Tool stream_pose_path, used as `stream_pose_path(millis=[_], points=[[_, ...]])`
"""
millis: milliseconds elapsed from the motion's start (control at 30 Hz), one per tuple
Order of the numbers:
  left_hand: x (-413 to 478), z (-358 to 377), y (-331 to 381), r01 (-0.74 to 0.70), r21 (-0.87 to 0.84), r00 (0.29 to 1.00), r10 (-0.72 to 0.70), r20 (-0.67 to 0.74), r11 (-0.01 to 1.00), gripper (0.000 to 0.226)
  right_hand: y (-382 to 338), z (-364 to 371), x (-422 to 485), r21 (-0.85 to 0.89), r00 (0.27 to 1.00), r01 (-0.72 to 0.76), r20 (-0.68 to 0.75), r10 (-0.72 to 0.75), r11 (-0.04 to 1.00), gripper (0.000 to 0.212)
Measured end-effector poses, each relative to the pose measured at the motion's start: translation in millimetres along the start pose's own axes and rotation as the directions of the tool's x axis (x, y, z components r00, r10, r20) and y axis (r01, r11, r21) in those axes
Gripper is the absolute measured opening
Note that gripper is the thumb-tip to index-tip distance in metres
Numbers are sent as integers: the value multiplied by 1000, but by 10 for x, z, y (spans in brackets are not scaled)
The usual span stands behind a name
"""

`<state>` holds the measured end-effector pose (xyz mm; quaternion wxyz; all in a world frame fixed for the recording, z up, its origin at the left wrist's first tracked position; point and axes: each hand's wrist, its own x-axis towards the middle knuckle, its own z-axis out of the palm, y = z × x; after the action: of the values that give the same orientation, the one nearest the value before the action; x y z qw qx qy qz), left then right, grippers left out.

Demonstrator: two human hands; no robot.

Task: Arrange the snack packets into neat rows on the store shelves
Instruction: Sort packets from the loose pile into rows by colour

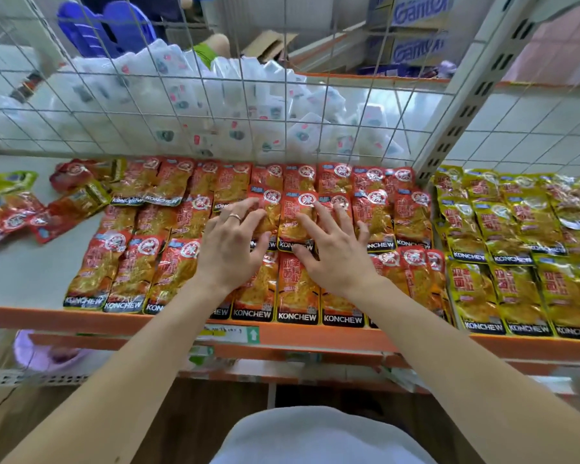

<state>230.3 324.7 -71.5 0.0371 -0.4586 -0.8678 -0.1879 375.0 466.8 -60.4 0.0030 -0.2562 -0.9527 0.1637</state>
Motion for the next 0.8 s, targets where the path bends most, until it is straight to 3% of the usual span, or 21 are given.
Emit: stream_pose_path(millis=[233, 400, 467, 567, 667, 800], points=[[5, -10, -4, -3, -26, 1000, 3, -4, 1000, 36, -19, 6, -12, 10, 1000, -6, 8, 6, 1000, 61], [18, -45, 244, -69, -45, 997, 68, -34, 997, 46, 203, -158, -140, 12, 986, -42, -158, 44, 999, 60], [60, -37, 411, -139, -5, 989, 139, 47, 990, 53, 435, -244, -192, -36, 979, -116, -172, 108, 993, 61], [137, 23, 614, -180, 76, 957, 157, 246, 981, 61, 728, -315, -235, -105, 968, -244, -81, 237, 964, 64], [161, 114, 709, -177, 112, 922, 125, 366, 978, 58, 831, -327, -252, -151, 971, -238, 3, 241, 960, 68], [171, 118, 717, -171, 113, 914, 115, 389, 979, 56, 829, -342, -286, -125, 978, -202, 17, 206, 971, 64]])
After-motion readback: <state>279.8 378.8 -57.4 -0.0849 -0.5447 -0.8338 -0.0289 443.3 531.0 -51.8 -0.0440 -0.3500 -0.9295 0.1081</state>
